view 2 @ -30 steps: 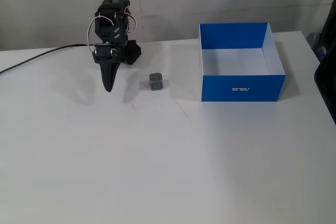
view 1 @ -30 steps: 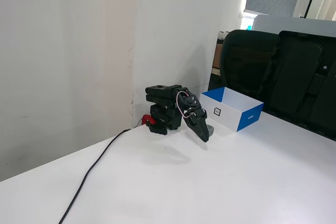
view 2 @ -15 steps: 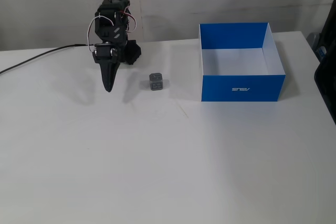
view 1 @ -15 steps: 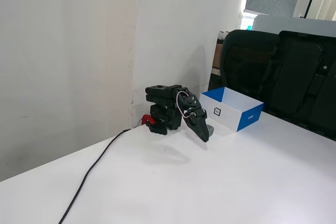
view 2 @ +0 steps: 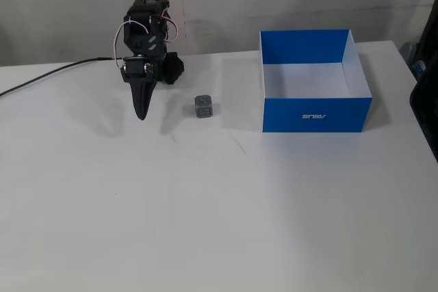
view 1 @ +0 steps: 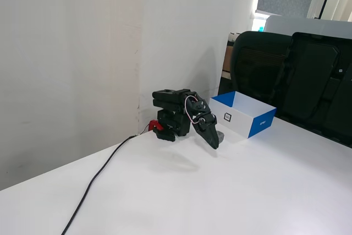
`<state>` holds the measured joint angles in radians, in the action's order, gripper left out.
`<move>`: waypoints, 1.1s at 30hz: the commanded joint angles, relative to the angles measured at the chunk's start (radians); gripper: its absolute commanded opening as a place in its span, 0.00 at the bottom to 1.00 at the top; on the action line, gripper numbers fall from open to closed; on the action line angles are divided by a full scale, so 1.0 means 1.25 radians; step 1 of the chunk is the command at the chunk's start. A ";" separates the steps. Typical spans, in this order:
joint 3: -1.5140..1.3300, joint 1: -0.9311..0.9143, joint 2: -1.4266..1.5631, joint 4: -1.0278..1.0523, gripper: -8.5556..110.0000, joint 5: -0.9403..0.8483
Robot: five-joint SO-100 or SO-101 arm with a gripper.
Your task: Grasp the gray block and put it in the box.
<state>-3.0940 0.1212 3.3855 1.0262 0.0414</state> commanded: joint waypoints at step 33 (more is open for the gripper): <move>0.168 -0.077 -0.037 0.206 0.07 -0.091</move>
<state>-2.9867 0.0276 3.3824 1.2916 -0.0629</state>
